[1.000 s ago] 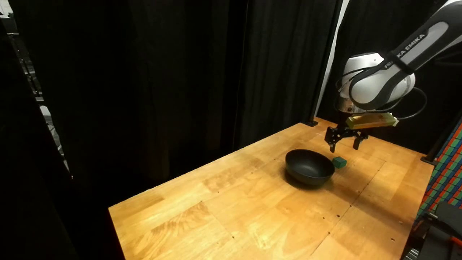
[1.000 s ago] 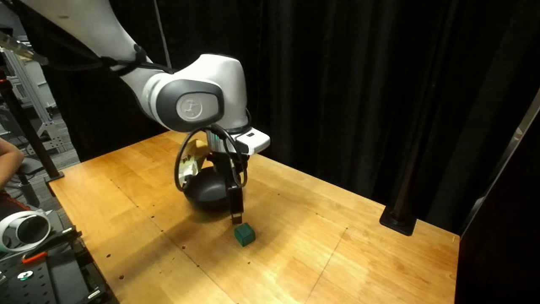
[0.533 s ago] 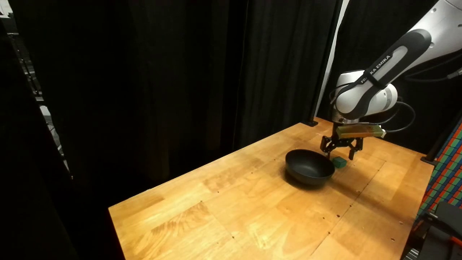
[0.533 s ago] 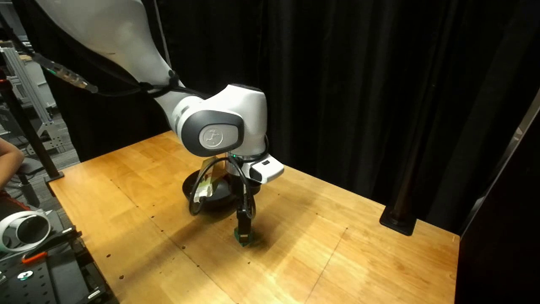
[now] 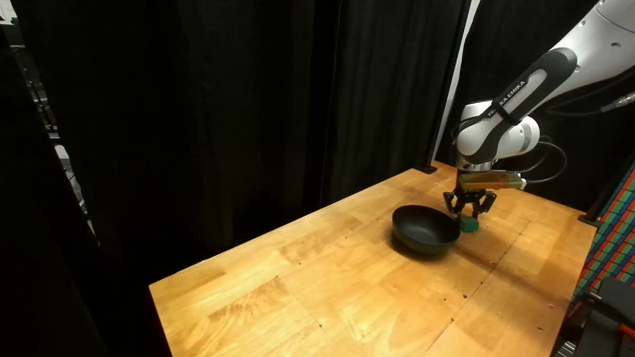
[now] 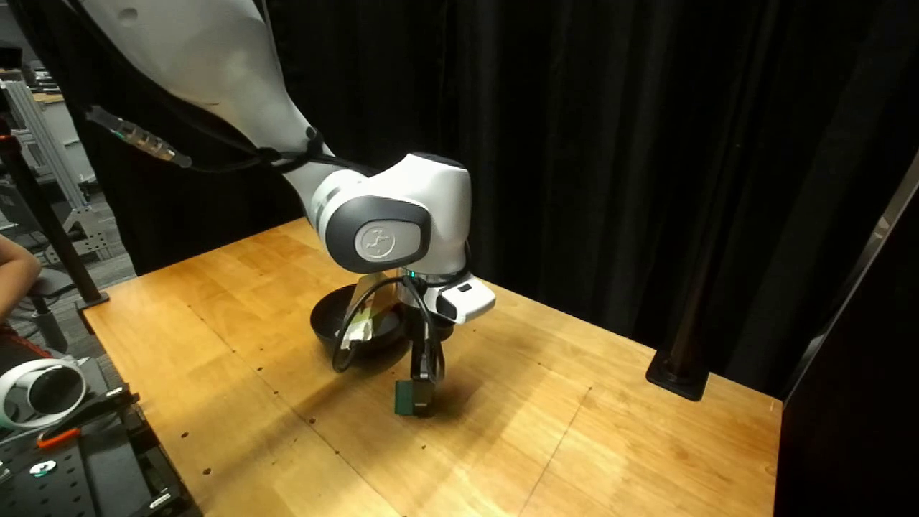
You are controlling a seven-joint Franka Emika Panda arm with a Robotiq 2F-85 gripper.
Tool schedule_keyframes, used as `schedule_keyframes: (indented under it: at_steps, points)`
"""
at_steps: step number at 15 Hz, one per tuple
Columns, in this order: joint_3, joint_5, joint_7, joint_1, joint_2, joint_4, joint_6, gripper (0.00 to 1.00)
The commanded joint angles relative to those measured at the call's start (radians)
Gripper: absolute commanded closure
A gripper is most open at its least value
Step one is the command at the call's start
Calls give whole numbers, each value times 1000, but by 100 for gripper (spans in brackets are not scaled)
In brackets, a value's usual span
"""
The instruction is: Put the green cube in the black bowl
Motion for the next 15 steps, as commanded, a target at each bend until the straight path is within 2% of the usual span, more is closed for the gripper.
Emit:
schedule_keyframes:
  at_steps: [1, 5, 9, 10, 12, 15]
  points:
    - [-8, 37, -5, 22, -100, 9, -158, 80]
    - [21, 75, 11, 49, -262, -31, -188, 80]
    - [96, 224, -21, 60, -320, -36, -256, 80]
    - [111, 259, -26, 63, -321, -34, -277, 30]
    - [132, 311, -49, 63, -324, -32, -323, 24]
    - [138, 346, -111, 50, -340, -32, -454, 1]
